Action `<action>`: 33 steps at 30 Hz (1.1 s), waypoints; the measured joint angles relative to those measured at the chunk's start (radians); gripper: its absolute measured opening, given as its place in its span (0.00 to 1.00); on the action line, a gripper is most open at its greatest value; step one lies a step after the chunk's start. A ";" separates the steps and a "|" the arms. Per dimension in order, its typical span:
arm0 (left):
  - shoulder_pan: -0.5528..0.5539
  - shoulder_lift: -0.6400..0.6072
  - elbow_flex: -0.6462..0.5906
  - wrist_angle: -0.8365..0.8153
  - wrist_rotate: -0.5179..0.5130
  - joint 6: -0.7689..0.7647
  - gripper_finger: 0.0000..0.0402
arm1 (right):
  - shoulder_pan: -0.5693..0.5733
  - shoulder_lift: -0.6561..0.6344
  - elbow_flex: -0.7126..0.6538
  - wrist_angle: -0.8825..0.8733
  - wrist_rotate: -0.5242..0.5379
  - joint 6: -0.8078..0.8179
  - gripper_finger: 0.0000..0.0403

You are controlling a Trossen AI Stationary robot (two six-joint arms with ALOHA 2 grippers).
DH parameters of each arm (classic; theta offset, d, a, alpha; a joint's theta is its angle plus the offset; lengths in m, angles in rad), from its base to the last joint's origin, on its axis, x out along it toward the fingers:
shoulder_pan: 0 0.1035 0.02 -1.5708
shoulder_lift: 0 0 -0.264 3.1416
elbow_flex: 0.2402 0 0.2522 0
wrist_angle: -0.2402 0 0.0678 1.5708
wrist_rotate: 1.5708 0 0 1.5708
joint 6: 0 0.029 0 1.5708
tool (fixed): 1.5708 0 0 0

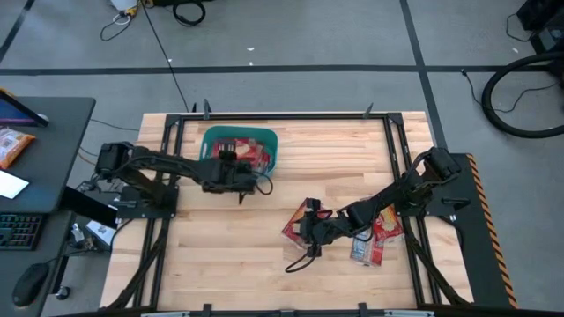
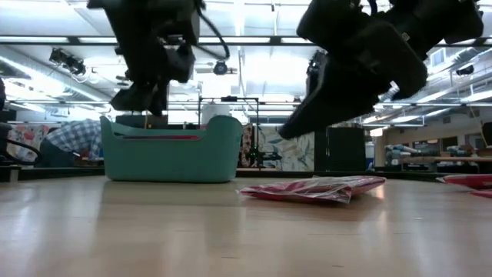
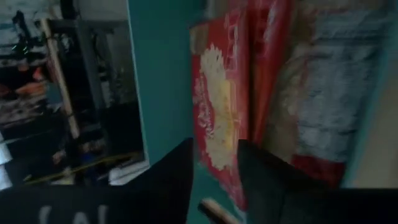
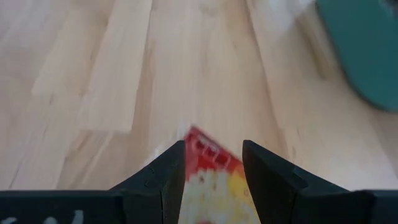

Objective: Sort popcorn bags into baskets
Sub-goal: Put the red popcorn pack into the green bin

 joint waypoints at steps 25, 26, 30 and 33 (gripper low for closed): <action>-0.405 -0.135 -0.163 0.394 0.503 -0.319 0.38 | 0.026 -0.061 0.020 -0.567 0.020 0.362 0.41; -0.421 -0.134 -0.175 0.415 0.502 -0.337 0.38 | 0.023 -0.050 0.020 -0.531 0.019 0.344 0.41; -0.484 -0.135 -0.185 0.481 0.501 -0.406 0.38 | 0.005 0.009 0.020 -0.333 -0.014 0.235 0.41; -0.523 -0.135 -0.185 0.506 0.502 -0.455 0.38 | -0.025 0.070 0.021 -0.152 -0.061 0.153 0.41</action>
